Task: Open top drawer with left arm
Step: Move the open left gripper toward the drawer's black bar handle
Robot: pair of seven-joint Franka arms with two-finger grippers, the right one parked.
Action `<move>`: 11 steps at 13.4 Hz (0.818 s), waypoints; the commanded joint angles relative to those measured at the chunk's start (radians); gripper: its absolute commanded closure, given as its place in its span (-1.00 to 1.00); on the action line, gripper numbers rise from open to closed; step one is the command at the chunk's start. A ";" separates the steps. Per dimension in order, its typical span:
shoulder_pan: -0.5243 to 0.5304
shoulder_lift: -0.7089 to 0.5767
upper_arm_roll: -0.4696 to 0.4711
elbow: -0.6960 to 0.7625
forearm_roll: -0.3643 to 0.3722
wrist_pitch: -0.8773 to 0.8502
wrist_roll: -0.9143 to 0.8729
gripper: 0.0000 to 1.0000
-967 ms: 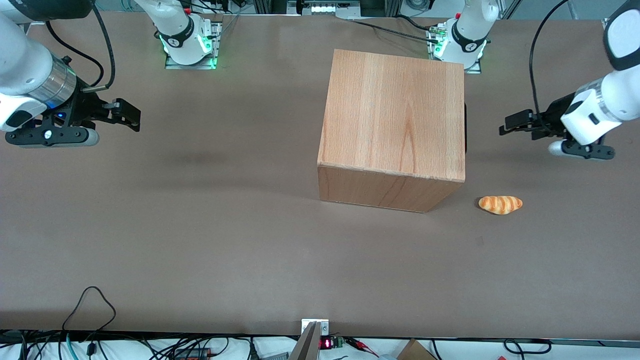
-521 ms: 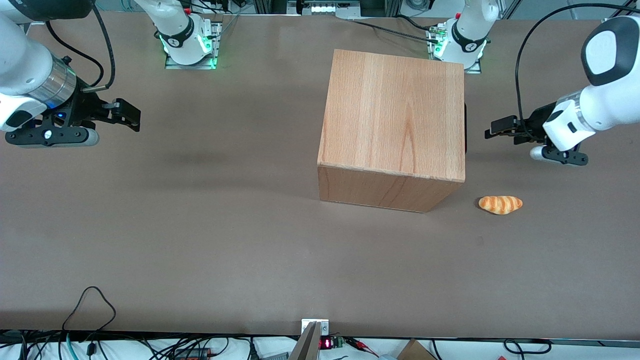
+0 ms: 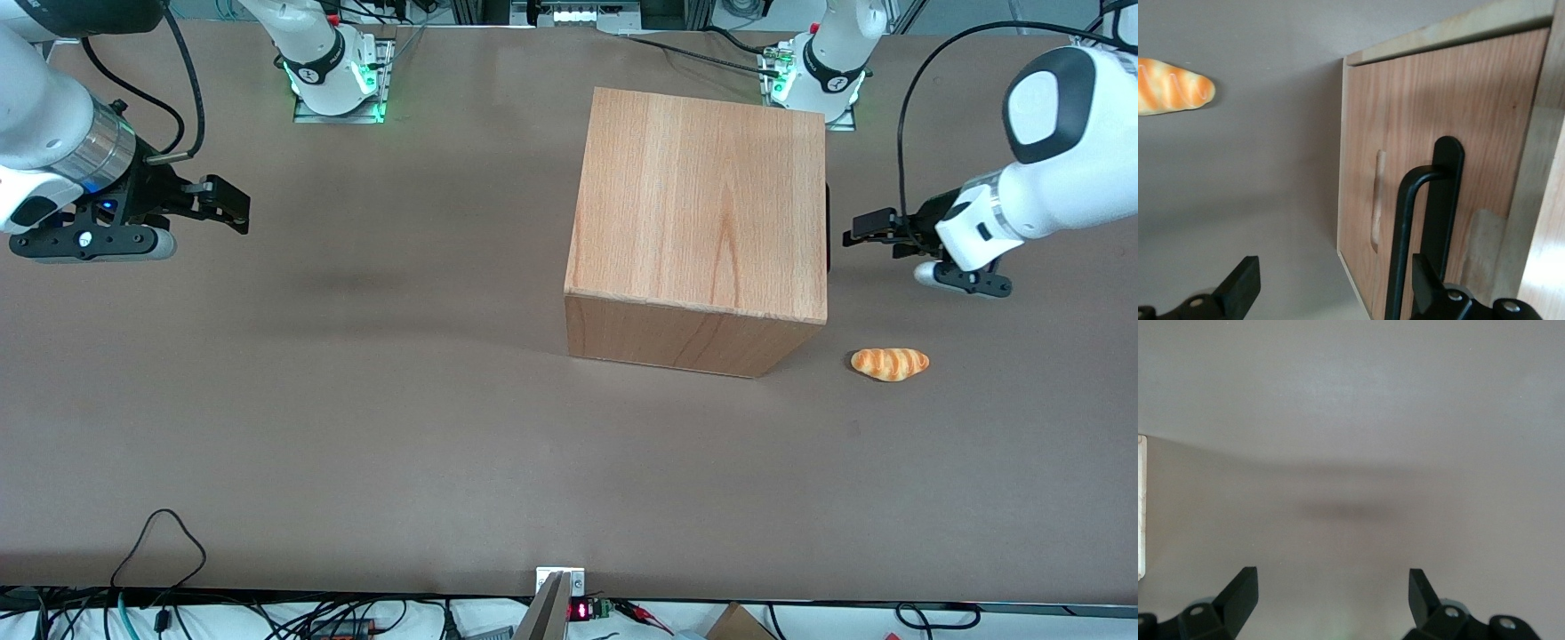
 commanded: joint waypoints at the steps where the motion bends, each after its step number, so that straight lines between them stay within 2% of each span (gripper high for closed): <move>1: -0.005 -0.005 -0.014 -0.036 -0.026 0.040 0.027 -1.00; 11: -0.003 0.024 -0.041 -0.070 -0.026 0.092 0.028 -1.00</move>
